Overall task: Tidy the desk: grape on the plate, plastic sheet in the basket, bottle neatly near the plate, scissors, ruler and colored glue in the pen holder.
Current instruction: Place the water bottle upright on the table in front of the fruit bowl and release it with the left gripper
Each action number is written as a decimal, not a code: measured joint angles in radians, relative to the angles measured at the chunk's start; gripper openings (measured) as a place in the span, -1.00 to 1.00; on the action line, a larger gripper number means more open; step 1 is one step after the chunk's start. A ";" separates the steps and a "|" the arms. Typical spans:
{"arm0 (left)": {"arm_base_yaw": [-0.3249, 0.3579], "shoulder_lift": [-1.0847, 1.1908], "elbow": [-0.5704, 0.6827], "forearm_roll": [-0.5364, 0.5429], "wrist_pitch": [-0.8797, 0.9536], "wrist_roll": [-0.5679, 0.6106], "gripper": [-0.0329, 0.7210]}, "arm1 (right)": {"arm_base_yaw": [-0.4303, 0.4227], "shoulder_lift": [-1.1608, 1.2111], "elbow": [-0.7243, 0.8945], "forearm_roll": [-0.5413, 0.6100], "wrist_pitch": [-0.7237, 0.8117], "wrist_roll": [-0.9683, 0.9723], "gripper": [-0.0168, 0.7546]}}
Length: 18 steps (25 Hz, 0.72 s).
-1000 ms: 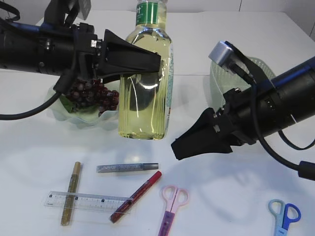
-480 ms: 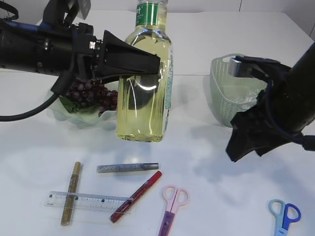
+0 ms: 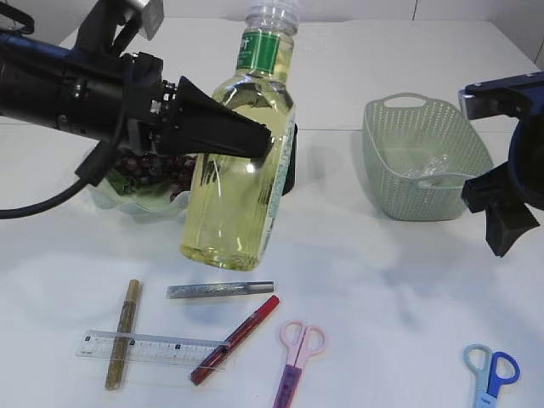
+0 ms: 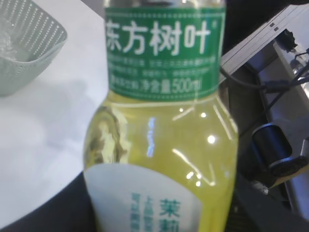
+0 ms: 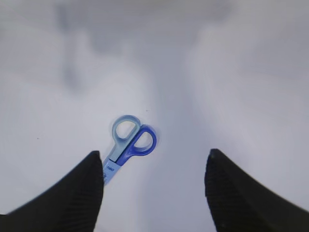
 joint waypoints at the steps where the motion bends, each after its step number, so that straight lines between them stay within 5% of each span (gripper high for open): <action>1: 0.000 0.000 -0.007 0.017 -0.004 -0.007 0.17 | 0.000 0.000 -0.005 -0.002 0.002 0.000 0.37; 12: 0.000 0.000 -0.116 0.333 -0.066 -0.182 0.17 | 0.000 0.000 -0.023 -0.004 0.006 -0.018 0.36; 18: 0.000 0.000 -0.176 0.661 -0.082 -0.420 0.17 | 0.000 0.000 -0.073 -0.008 0.008 -0.023 0.36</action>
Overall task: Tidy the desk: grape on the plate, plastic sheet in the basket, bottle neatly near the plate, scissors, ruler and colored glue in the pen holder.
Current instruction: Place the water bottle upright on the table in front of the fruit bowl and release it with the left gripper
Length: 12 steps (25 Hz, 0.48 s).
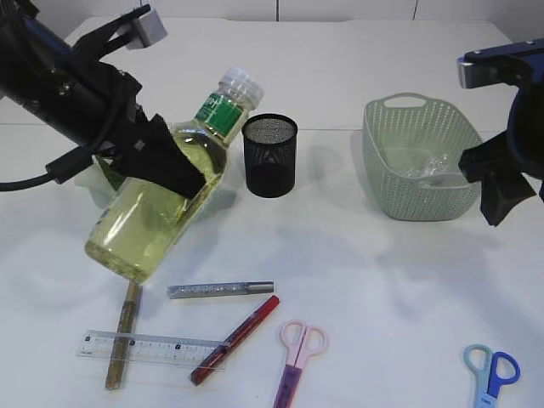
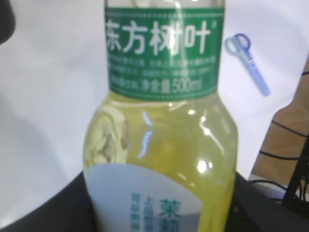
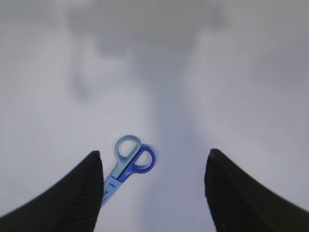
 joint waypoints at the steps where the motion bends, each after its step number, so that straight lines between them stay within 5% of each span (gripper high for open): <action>1: 0.000 0.000 -0.012 0.046 -0.002 -0.035 0.17 | 0.000 0.000 -0.009 0.000 0.000 0.000 0.36; 12: 0.000 0.000 -0.078 0.406 0.000 -0.439 0.16 | 0.000 0.000 -0.035 -0.012 0.002 -0.004 0.35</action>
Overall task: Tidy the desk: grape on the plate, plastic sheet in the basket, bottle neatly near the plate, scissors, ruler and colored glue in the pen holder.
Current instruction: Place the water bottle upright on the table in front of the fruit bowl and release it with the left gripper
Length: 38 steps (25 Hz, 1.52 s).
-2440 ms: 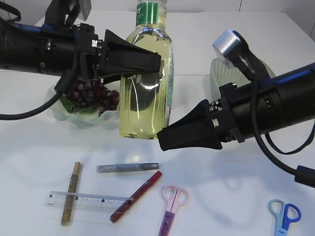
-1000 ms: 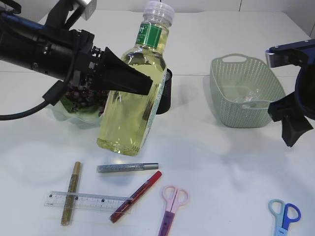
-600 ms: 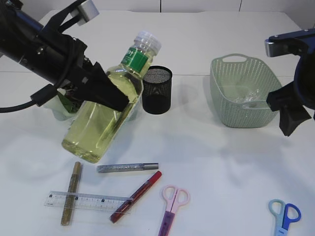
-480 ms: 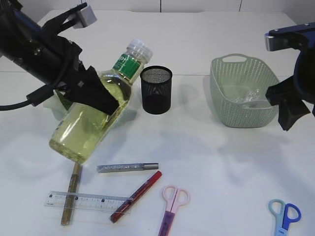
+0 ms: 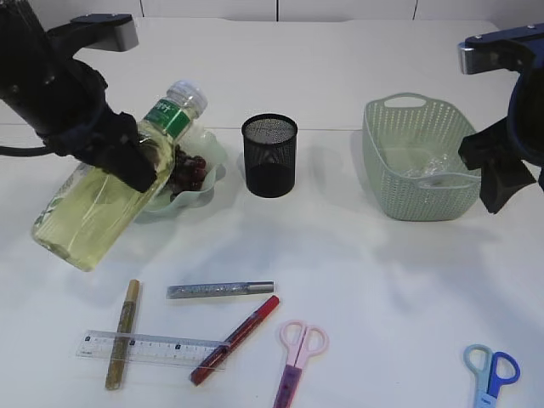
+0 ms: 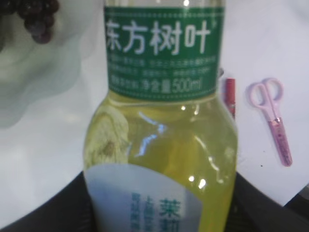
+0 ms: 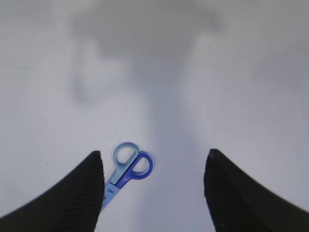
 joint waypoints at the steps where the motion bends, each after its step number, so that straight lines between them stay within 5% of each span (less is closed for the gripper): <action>1: 0.000 0.000 0.000 0.028 0.000 -0.044 0.16 | 0.000 0.000 0.000 0.000 0.000 0.000 0.35; 6: 0.000 0.000 0.000 0.162 0.002 -0.294 0.16 | 0.000 0.000 -0.006 -0.002 0.000 0.000 0.35; 13: 0.000 0.000 0.000 0.297 0.063 -0.478 0.16 | 0.000 0.000 -0.015 -0.004 0.000 -0.001 0.35; 27: 0.081 0.000 -0.002 0.411 0.171 -0.542 0.16 | 0.000 0.000 -0.015 -0.004 0.000 -0.001 0.35; 38: 0.081 -0.092 0.010 0.555 -0.048 -0.719 0.16 | 0.000 0.000 -0.015 -0.004 0.000 -0.002 0.35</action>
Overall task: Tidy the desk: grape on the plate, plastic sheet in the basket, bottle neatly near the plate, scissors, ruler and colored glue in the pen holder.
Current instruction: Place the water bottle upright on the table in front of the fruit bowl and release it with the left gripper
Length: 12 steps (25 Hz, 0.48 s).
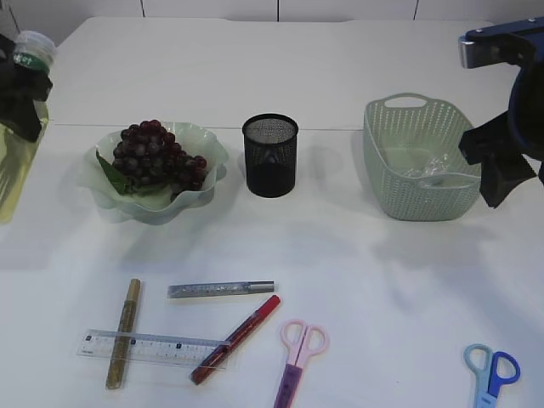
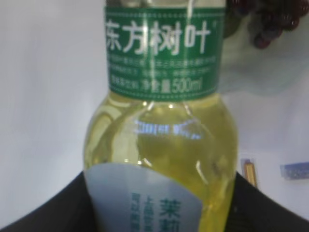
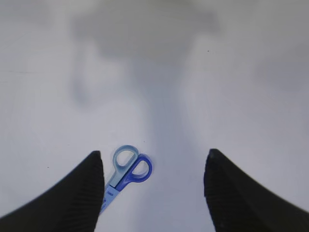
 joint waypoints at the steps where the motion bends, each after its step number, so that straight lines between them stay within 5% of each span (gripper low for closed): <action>1: 0.000 -0.018 0.017 0.014 -0.026 -0.016 0.16 | 0.000 0.000 0.000 0.000 0.000 -0.001 0.35; 12: 0.000 -0.252 0.393 0.122 -0.512 -0.235 0.16 | 0.000 0.000 0.000 -0.012 0.000 -0.021 0.35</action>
